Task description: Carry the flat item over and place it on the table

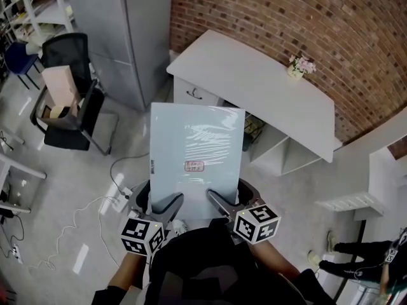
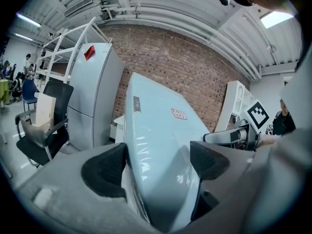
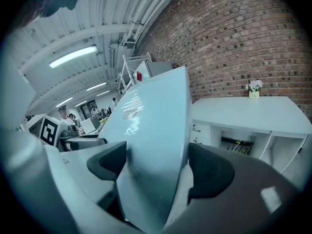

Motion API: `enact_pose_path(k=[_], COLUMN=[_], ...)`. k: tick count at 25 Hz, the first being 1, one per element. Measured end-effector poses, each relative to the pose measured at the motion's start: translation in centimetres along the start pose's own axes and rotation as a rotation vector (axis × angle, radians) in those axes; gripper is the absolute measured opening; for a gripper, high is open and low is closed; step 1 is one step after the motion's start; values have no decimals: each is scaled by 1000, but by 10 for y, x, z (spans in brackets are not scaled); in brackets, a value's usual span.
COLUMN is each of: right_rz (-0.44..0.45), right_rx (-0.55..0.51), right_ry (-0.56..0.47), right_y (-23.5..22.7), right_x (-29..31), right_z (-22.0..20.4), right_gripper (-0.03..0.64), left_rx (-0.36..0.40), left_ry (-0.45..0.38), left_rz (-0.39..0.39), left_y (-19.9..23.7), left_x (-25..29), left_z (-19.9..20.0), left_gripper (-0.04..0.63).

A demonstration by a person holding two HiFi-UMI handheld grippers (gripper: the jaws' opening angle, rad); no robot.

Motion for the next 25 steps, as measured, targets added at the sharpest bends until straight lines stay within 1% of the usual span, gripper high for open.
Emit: enact_pose_path(k=[4, 12, 19, 25], right_rz=[6, 46, 74, 91], right_rx=[-3, 4, 22, 29], right_ry=[13, 17, 20, 24], right_y=[8, 4, -23, -55], right_x=[9, 37, 64, 92], right_z=[-1, 8, 29, 50], right_gripper=[400, 400, 400, 400], left_rx=[-9, -10, -6, -9], left_ry=[-1, 0, 10, 33], left_rz=[9, 54, 88, 102], left_y=[10, 26, 33, 40], left_x=[-6, 3, 36, 77], left_z=[-1, 6, 24, 41], left_gripper=[423, 423, 423, 423])
Point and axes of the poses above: the fingertips, and each gripper's own axes: x forward along the fingers, y to its left, z out of its top, the point moved 9 cm from there along -x, backward along the fingers, and after that the axes turned 3 degrees about -y, right-handed, at the moved point
